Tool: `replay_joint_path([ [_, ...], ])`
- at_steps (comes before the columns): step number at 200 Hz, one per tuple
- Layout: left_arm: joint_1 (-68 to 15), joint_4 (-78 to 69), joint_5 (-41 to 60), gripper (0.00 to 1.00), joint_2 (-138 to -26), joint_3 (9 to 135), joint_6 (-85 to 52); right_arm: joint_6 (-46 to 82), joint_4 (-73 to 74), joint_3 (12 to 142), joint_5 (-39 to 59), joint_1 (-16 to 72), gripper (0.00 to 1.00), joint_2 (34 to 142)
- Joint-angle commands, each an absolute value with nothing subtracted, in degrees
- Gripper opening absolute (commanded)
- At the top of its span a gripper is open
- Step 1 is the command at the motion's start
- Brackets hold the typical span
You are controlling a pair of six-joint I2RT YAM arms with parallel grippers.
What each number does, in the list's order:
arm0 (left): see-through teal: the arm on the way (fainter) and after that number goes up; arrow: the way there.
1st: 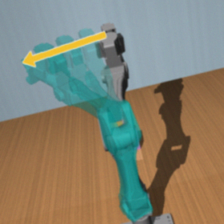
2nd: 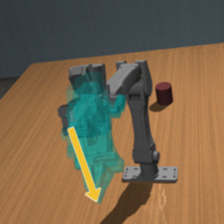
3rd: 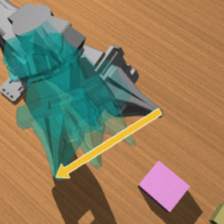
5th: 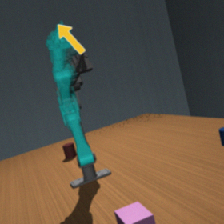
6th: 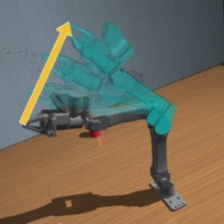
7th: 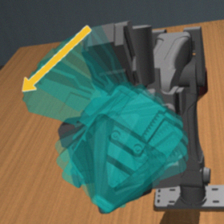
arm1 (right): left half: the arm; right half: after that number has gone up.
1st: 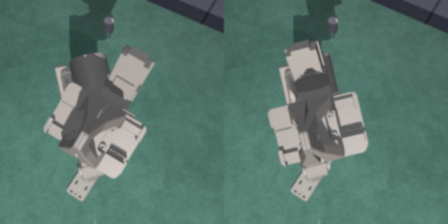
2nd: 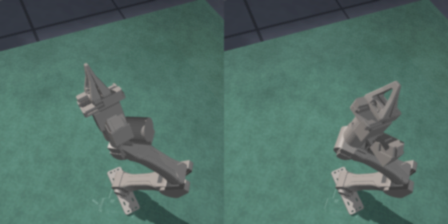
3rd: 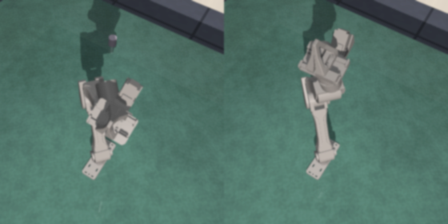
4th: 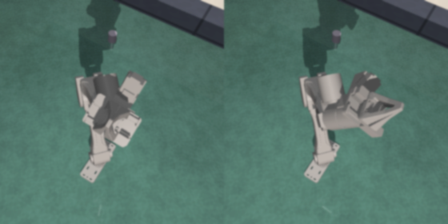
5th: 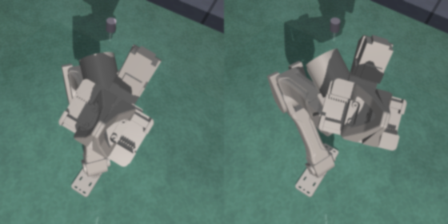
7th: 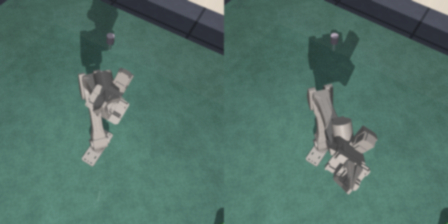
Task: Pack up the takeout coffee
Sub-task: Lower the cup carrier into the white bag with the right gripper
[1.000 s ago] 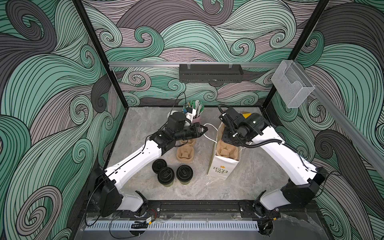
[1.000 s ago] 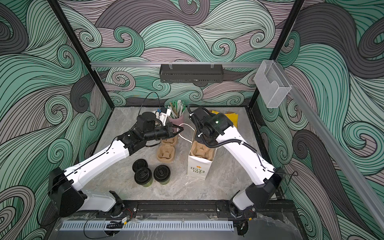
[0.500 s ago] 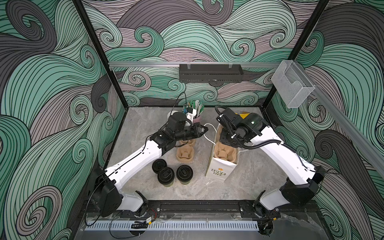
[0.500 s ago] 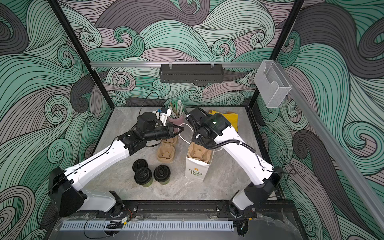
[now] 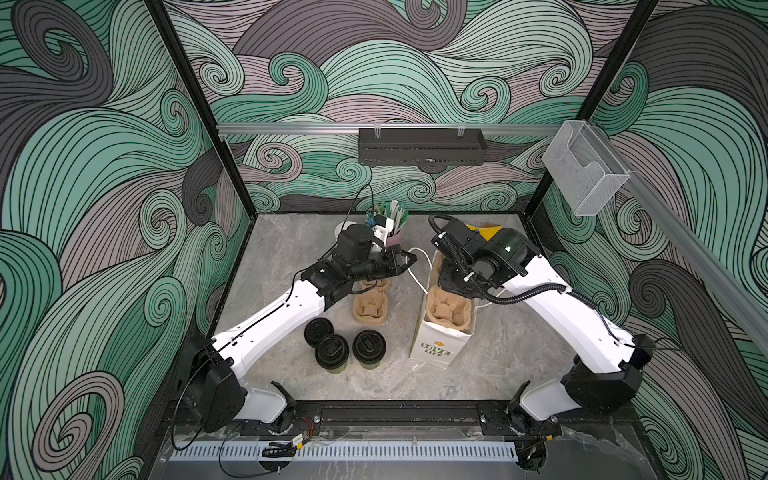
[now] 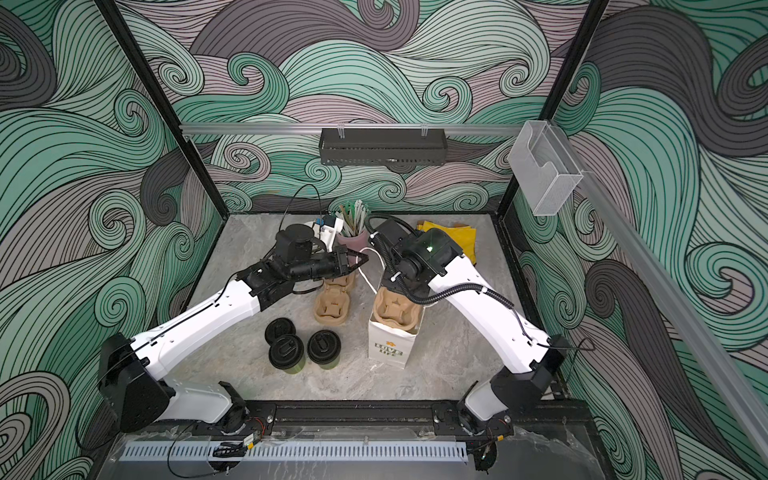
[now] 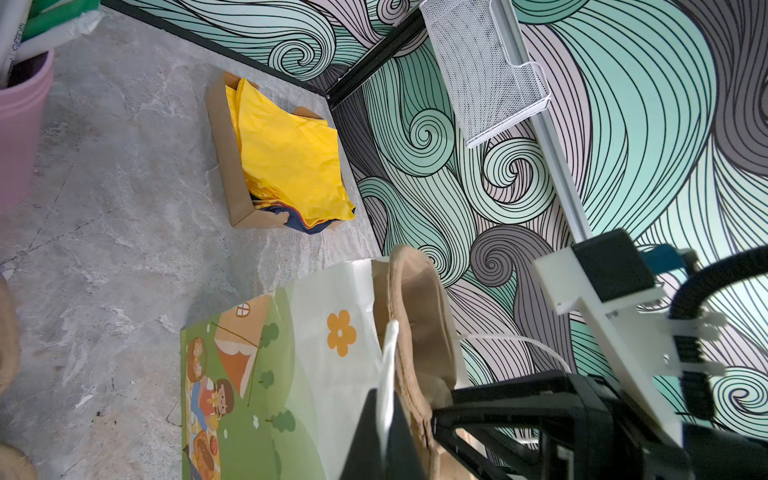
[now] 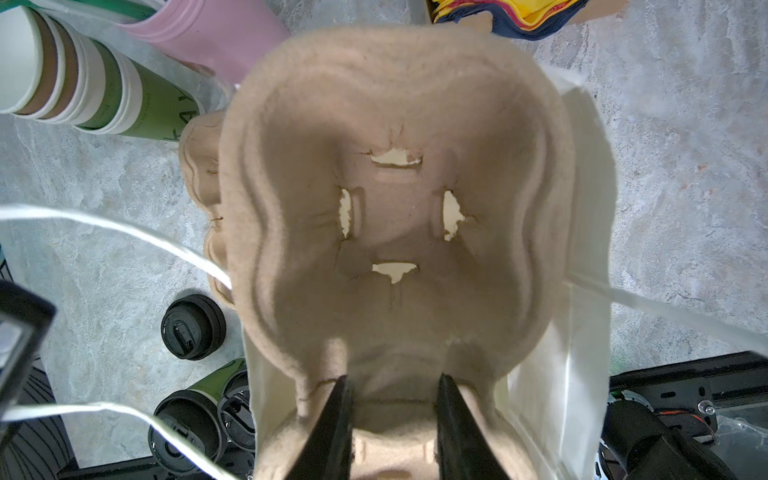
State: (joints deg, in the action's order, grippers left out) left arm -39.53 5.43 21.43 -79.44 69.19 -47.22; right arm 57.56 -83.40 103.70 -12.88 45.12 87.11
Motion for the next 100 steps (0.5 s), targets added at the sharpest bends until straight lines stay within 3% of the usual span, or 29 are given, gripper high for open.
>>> replay_joint_path([
  [1, -39.9, 4.41, 21.09, 0.0, -80.15, 71.1, -47.01, 59.15, -84.74, 104.33, -13.15, 45.44, 0.25, 85.11],
  [100, -39.9, 3.98, 21.09, 0.0, -80.09, 71.1, -46.95, 61.39, -82.54, 97.05, -8.76, 44.53, 0.24, 85.42],
])
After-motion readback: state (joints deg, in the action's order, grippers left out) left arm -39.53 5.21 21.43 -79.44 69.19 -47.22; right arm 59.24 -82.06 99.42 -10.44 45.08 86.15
